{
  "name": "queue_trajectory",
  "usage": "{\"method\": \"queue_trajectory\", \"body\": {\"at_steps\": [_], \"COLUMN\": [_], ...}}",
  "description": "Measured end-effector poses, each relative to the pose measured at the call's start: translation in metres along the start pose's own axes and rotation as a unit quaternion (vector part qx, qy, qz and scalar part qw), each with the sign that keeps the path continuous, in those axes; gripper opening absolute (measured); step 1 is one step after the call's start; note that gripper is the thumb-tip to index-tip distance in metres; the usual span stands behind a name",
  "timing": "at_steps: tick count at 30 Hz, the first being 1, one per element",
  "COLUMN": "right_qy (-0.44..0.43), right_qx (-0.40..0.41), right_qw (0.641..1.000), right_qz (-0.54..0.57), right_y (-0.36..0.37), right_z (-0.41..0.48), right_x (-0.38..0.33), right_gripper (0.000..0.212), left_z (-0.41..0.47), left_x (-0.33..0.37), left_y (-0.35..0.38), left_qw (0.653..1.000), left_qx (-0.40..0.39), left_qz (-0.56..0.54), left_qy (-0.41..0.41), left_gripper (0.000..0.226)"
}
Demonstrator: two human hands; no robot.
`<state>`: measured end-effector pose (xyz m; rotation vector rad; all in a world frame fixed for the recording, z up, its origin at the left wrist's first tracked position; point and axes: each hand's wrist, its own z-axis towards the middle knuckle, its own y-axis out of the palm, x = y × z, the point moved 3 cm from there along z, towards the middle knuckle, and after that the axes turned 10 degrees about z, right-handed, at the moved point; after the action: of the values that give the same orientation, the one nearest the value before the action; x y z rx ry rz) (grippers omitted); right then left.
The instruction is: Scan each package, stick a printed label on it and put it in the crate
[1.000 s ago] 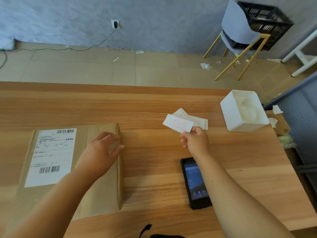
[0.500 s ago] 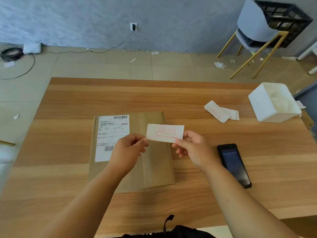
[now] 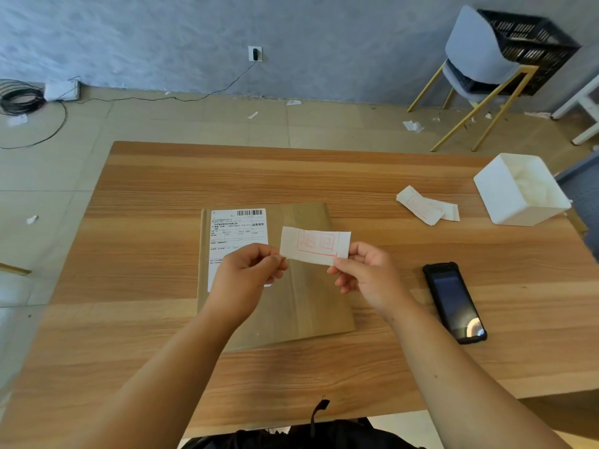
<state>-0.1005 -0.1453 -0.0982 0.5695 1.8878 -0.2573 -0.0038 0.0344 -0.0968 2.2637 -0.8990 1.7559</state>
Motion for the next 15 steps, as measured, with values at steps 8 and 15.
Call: {"method": "queue_trajectory", "body": {"at_steps": [8, 15], "right_qy": [0.057, -0.025], "right_qx": [0.024, 0.15], "right_qw": [0.997, 0.964], "right_qz": [-0.04, -0.22], "right_y": [-0.004, -0.006], "right_z": [-0.001, -0.013], "right_x": [0.008, 0.001], "right_gripper": [0.011, 0.019], "left_z": [-0.002, -0.003], "left_x": [0.002, 0.0], "left_y": [0.003, 0.004], "left_qw": [1.0, 1.0], "left_qx": [-0.006, -0.008], "left_qz": [-0.016, -0.023], "left_qy": [0.009, 0.01], "left_gripper": [0.02, 0.027]}}
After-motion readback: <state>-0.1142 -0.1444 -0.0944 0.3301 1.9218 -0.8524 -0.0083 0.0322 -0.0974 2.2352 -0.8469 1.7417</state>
